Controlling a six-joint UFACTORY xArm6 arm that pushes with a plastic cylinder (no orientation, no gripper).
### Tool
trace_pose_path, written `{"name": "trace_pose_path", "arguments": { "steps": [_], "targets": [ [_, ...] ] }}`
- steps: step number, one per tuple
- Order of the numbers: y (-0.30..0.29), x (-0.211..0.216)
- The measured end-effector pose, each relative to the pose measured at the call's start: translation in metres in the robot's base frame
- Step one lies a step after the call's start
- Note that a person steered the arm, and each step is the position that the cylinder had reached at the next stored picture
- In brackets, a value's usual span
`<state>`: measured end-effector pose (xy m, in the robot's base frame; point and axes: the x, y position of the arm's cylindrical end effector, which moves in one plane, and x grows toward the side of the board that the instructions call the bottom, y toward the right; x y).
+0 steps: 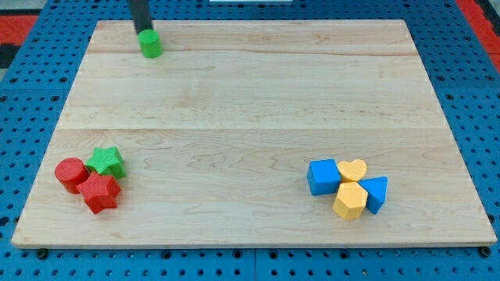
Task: Drag the green circle downwards of the board
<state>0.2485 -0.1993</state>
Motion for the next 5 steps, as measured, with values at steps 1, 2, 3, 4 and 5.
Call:
{"name": "trace_pose_path", "arguments": {
  "steps": [1,2,3,4,5],
  "targets": [
    [0.007,0.087],
    [0.010,0.072],
    [-0.038,0.038],
    [0.005,0.023],
    [0.025,0.058]
  ]
}}
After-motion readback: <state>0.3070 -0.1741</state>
